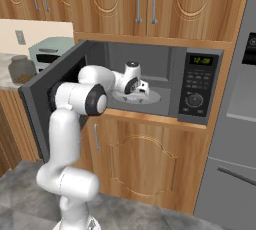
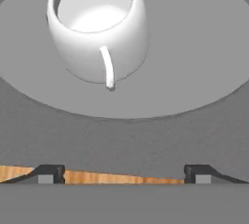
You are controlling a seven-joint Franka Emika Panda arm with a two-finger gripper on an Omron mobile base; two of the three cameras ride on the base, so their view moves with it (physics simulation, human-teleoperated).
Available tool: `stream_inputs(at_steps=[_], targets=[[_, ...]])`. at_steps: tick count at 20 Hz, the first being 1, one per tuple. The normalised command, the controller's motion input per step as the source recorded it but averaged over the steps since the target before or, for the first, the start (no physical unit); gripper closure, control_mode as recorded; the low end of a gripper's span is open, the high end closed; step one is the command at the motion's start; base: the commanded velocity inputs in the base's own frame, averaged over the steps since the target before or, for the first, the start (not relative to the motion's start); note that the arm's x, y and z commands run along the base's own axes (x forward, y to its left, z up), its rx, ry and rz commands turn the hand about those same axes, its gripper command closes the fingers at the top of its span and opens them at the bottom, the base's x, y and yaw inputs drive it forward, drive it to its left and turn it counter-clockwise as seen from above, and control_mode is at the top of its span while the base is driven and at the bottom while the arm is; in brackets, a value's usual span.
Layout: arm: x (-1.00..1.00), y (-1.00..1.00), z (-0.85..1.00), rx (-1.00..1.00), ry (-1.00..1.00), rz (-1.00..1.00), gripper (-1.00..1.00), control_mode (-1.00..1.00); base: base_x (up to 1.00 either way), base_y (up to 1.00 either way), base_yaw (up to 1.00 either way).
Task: Pick the mug from the counter and place it inside the microwave. Then close the microwave.
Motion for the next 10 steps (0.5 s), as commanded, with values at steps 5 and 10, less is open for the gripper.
stream_inputs(at_steps=[5,10], targets=[[-1.0,-0.21,0.13,0.01,-0.09,0.0,-1.0,-1.0,0.0,0.0,0.0],[-1.0,-0.08,0.21,0.02,-0.1,0.0,-1.0,-1.0,0.0,0.0,0.0]])
